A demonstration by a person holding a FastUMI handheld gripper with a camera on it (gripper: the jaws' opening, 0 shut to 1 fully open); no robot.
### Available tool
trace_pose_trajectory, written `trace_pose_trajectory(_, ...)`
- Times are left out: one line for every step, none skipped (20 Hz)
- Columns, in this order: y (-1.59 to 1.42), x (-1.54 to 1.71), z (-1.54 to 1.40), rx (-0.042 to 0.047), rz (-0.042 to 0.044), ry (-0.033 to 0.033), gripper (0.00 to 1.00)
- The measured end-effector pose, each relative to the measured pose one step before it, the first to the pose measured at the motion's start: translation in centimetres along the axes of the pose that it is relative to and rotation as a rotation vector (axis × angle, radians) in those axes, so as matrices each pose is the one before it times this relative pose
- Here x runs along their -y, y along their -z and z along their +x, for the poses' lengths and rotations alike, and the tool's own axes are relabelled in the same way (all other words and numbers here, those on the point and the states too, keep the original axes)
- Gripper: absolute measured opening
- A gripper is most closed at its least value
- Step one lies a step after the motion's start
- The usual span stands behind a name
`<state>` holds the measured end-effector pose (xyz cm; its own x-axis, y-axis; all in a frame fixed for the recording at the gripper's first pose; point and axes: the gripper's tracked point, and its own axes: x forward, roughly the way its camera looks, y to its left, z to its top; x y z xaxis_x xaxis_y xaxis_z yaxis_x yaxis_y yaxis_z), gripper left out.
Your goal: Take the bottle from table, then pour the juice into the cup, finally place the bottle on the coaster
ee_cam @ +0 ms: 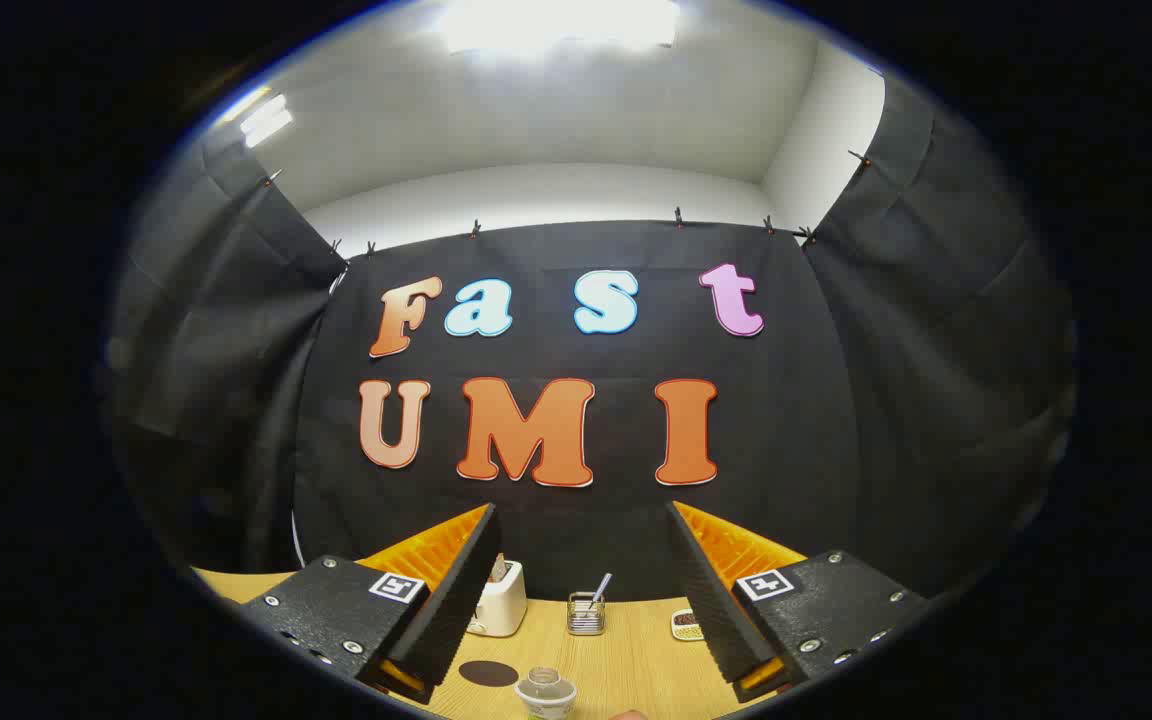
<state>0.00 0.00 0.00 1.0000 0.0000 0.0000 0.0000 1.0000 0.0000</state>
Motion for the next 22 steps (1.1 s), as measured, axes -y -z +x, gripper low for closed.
trace_pose_trajectory(-0.037,-0.045,-0.072,0.00293,0.0026,-0.00138,0.98)
trace_pose_trajectory(-0.011,-0.198,0.095,0.00369,0.00465,-0.00021,0.98)
trace_pose_trajectory(0.006,-0.173,0.003,0.00059,0.00237,-0.00265,0.98)
trace_pose_trajectory(-0.007,-0.244,-0.021,0.00073,0.00146,-0.00304,0.98)
trace_pose_trajectory(-0.02,-0.178,0.056,0.00204,0.00014,-0.00313,0.98)
trace_pose_trajectory(-0.067,-0.233,0.049,0.00269,-0.00184,-0.00312,0.98)
trace_pose_trajectory(-0.038,-0.104,0.108,0.00221,-0.00302,-0.00052,0.98)
trace_pose_trajectory(0.111,-0.189,-0.034,0.00019,-0.00379,-0.00084,0.98)
trace_pose_trajectory(0.145,-0.193,0.017,-0.00155,-0.00251,-0.0019,0.97)
trace_pose_trajectory(0.107,-0.186,-0.004,-0.00274,-0.00139,-0.0049,0.97)
trace_pose_trajectory(0.224,-0.099,0.127,-0.0032,-0.00011,-0.00232,0.97)
trace_pose_trajectory(0.103,-0.117,0.131,-0.00272,0.00054,-0.00101,0.98)
trace_pose_trajectory(0.078,0.065,-0.003,-0.00191,0.00076,0.00048,0.98)
trace_pose_trajectory(0.087,-0.017,0.056,-0.0025,0.00118,0.00093,0.98)
trace_pose_trajectory(0.051,0.087,-0.207,-0.00094,0.00179,0.00129,0.98)
trace_pose_trajectory(0.079,0.13,-0.034,-0.00159,0.00139,0.00372,0.98)
trace_pose_trajectory(0.141,0.029,0.038,-0.00027,0.0009,0.00218,0.98)
trace_pose_trajectory(0.13,0.012,0.04,-0.00024,-0.00009,0.00249,0.98)
trace_pose_trajectory(0.276,-0.031,-0.054,-0.00066,-0.0007,0.0002,0.98)
trace_pose_trajectory(0.374,-0.052,-0.045,-0.00135,-0.00104,-0.0007,0.98)
trace_pose_trajectory(0.504,0.058,-0.127,-0.00414,-0.00121,0.00017,0.98)
trace_pose_trajectory(0.811,0.016,-0.031,-0.00811,-0.00141,0.00112,0.98)
